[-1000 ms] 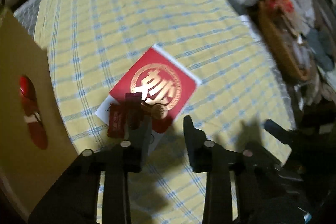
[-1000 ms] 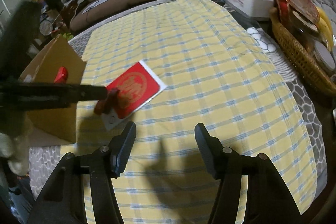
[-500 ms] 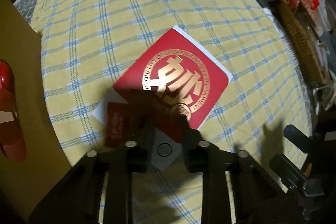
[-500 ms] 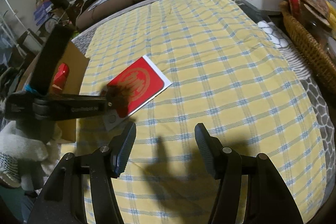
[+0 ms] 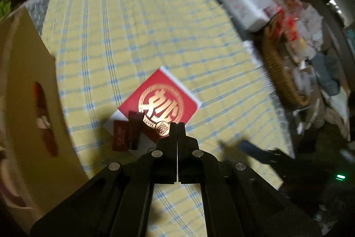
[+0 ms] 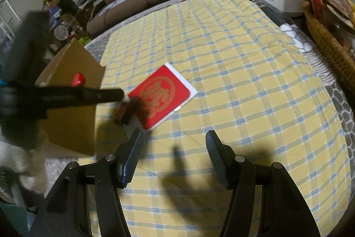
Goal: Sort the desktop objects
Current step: 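Move the left tool down to the small items on the red card, then grasp the red tube on the red card with the right tool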
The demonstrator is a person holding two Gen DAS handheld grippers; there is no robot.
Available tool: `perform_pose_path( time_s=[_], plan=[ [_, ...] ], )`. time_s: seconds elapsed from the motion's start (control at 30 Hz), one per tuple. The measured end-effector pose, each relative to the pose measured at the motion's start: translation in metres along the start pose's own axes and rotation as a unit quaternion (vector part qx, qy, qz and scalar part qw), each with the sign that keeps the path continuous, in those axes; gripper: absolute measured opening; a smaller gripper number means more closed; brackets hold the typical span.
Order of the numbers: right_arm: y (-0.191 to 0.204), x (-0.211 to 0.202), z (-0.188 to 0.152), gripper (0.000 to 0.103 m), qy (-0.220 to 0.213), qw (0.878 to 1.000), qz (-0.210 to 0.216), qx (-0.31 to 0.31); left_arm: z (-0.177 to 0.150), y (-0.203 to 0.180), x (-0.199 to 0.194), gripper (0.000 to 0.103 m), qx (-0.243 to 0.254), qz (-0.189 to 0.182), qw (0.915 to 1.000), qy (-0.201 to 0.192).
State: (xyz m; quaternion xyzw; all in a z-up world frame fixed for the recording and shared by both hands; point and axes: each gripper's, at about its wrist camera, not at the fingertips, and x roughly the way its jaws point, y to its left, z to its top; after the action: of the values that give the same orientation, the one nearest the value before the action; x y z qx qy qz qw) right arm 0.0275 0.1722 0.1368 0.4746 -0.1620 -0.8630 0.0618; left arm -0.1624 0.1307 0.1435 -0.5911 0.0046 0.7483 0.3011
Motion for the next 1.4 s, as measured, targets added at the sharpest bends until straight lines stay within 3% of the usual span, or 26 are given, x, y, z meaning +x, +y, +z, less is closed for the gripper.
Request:
perform_pose_path(
  time_s=[0.23,0.37,0.6,0.93,1.0,1.07,1.1,1.4],
  plan=[
    [0.032,0.030,0.020,0.060,0.015,0.999,0.044,0.016,0.002,0.029,-0.064,0.000,-0.009,-0.041,0.9989,-0.020],
    [0.050,0.057,0.031,0.051,0.023,0.998,0.045,0.022,-0.002,0.051,-0.086,0.000,-0.012,-0.042,0.9985,-0.032],
    [0.073,0.099,0.039,0.047,0.044,0.999,0.012,0.022,-0.006,0.073,-0.103,0.000,-0.013,-0.052,0.9978,-0.040],
    [0.112,0.136,0.026,0.049,0.064,0.992,-0.095,-0.045,-0.012,0.088,-0.103,0.000,-0.021,-0.068,0.9967,-0.039],
    [0.121,0.140,0.022,0.044,0.065,0.987,-0.124,-0.073,-0.013,0.088,-0.101,0.000,-0.023,-0.068,0.9967,-0.038],
    [0.125,0.141,0.019,0.017,0.064,0.981,-0.151,-0.099,-0.015,0.089,-0.100,0.000,-0.026,-0.069,0.9967,-0.036],
    [0.123,0.139,0.018,0.012,0.066,0.983,-0.139,-0.099,-0.016,0.088,-0.099,0.000,-0.026,-0.068,0.9968,-0.035],
    [0.068,0.092,0.020,0.012,0.074,0.996,-0.037,-0.013,-0.027,0.062,-0.086,0.000,-0.010,-0.077,0.9968,-0.017]
  ],
)
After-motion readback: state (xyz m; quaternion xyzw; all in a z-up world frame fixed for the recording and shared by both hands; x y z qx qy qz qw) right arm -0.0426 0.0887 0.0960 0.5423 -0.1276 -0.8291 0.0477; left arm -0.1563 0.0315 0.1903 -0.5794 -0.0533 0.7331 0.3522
